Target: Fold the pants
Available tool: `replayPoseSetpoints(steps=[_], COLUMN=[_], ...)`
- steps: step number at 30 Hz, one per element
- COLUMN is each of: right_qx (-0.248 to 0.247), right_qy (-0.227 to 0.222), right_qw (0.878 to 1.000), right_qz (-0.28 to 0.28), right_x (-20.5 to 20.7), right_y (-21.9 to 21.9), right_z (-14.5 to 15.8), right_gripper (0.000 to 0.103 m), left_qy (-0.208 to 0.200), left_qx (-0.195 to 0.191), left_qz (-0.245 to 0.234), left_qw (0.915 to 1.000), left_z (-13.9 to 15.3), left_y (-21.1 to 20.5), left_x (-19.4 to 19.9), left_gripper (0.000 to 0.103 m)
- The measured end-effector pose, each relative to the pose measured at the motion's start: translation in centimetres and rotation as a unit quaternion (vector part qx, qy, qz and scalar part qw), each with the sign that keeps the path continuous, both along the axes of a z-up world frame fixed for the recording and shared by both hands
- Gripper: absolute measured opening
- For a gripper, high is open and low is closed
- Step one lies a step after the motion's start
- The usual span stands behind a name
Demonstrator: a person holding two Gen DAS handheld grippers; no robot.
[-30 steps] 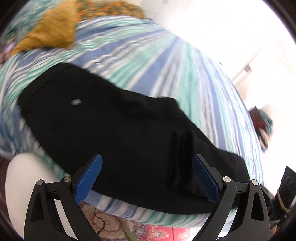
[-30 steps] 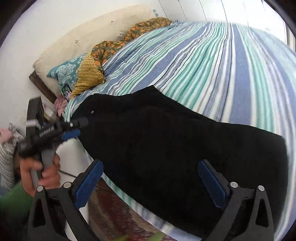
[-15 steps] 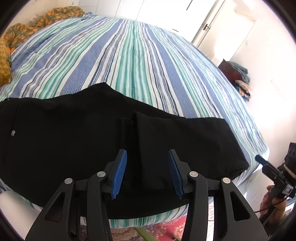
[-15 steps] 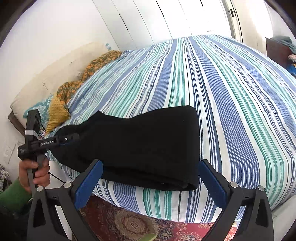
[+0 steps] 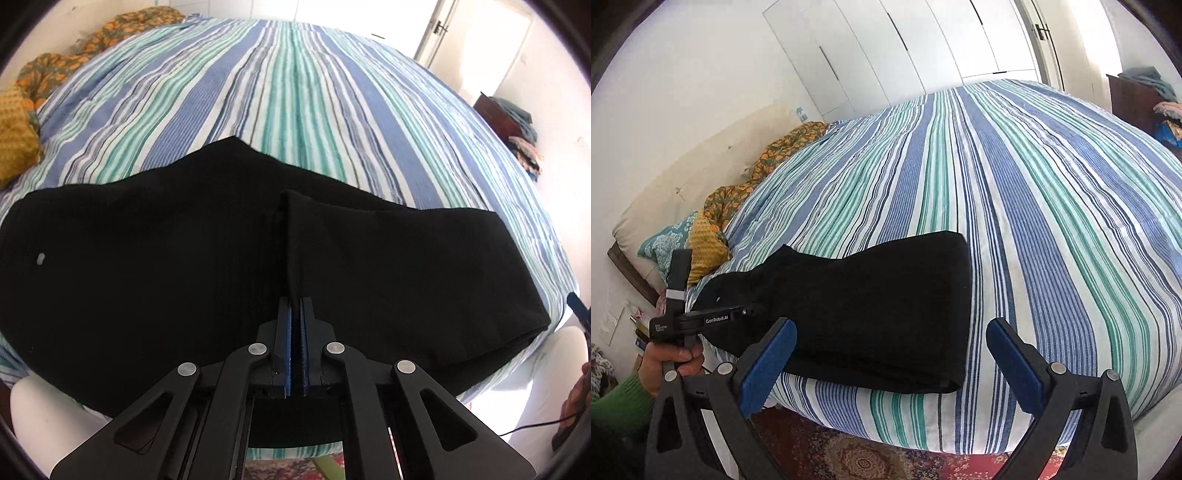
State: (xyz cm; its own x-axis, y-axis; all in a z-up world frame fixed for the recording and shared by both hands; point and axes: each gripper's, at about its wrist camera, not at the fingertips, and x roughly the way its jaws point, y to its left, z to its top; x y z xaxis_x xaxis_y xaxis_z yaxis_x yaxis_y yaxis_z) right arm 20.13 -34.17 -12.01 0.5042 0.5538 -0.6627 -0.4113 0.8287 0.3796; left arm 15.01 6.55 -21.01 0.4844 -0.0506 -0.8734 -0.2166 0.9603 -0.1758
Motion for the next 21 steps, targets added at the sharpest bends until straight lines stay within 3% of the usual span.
replayPoseSetpoints(steps=[3,8,10,12,13,17,21], right_qx=[0.006,0.027,0.034,-0.028,-0.011,0.032,0.049], right_qy=[-0.001,-0.022,0.050,0.159,0.152,0.142,0.126], right_qw=[1.000,0.995,0.990,0.981,0.983,0.985,0.988], right_qz=[0.000,0.095,0.128,0.104,0.098,0.090,0.075], right_x=[0.4,0.4,1.6,3.2,3.1,4.1,8.1], right_y=[-0.2,3.4,4.6,5.0,4.5,4.0,4.6], right_z=[0.2,0.3,-2.6,-7.4,-7.6,-4.3,-1.8], right_gripper=[0.102,0.102,0.102,0.101,0.100,0.101,0.101], left_qy=[0.005,0.005,0.004,0.003,0.002,-0.003,-0.006], left_qx=[0.003,0.009,-0.010,-0.021,-0.017,-0.008,-0.007], left_qz=[-0.003,-0.012,-0.008,-0.004,-0.005,-0.009,-0.009], left_qw=[1.0000,0.9999,0.9999,0.9998,0.9998,0.9999,0.9999], left_z=[-0.7,-1.3,-1.6,-1.8,-1.8,-1.9,-1.9], left_y=[-0.2,-0.6,-0.1,0.0,-0.1,-0.3,-0.3], left_x=[0.1,-0.3,-0.3,-0.3,-0.4,-0.4,-0.4], left_gripper=[0.003,0.004,0.005,0.006,0.006,0.007,0.007])
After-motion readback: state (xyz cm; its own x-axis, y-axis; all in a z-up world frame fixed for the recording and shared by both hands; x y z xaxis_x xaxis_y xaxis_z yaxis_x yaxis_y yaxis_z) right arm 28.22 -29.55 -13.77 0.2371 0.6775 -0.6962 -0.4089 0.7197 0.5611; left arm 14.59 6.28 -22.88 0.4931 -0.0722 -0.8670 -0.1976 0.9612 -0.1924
